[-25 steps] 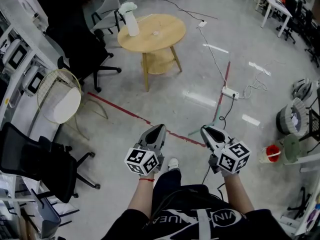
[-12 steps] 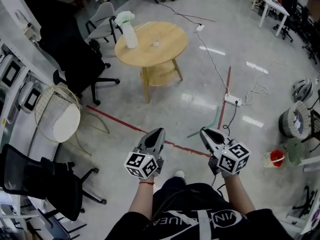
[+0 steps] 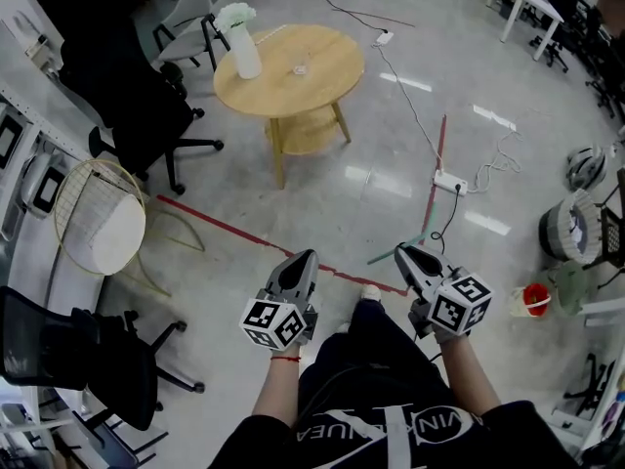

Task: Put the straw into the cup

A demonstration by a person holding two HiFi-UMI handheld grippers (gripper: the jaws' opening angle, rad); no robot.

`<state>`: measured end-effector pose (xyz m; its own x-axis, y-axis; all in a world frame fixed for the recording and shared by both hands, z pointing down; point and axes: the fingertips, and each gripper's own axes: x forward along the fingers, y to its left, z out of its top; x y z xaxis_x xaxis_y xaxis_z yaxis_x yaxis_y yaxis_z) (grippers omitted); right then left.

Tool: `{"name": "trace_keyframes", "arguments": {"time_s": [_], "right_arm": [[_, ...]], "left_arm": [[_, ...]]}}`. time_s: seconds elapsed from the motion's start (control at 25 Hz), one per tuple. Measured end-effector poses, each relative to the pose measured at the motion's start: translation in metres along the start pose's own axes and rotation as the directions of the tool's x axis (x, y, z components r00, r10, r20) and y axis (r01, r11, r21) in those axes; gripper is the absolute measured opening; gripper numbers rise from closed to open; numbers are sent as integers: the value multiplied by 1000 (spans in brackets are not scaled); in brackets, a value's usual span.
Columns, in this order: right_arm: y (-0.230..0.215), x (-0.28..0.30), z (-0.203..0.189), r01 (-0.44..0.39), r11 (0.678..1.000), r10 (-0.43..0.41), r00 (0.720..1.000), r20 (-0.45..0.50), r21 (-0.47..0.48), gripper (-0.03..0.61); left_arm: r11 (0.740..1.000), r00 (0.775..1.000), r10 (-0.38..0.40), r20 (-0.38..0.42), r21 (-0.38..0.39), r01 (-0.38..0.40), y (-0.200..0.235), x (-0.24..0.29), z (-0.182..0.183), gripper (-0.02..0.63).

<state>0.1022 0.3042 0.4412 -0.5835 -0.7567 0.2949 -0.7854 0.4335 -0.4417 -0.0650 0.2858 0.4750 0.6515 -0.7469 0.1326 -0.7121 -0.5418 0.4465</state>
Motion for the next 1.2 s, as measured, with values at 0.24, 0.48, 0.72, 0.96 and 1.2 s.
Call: {"name": "trace_keyframes", "arguments": {"time_s": [0.24, 0.48, 0.72, 0.96, 1.2], "right_arm": [[-2, 31, 7, -32, 999, 32, 999, -4, 39, 29], [-5, 75, 39, -103, 995, 103, 995, 6, 13, 29], [-25, 113, 64, -129, 992, 129, 992, 2, 3, 29], [-49, 141, 92, -147, 989, 147, 989, -1, -3, 29], [-70, 166, 112, -172, 985, 172, 985, 0, 1, 29]], "left_arm": [[999, 999, 42, 10, -1, -42, 24, -2, 13, 6], [996, 996, 88, 32, 10, -88, 52, 18, 40, 6], [996, 995, 91, 39, 21, -92, 70, 57, 61, 6], [994, 993, 102, 51, 27, -103, 85, 95, 81, 6], [990, 990, 132, 45, 36, -133, 97, 118, 92, 7]]}}
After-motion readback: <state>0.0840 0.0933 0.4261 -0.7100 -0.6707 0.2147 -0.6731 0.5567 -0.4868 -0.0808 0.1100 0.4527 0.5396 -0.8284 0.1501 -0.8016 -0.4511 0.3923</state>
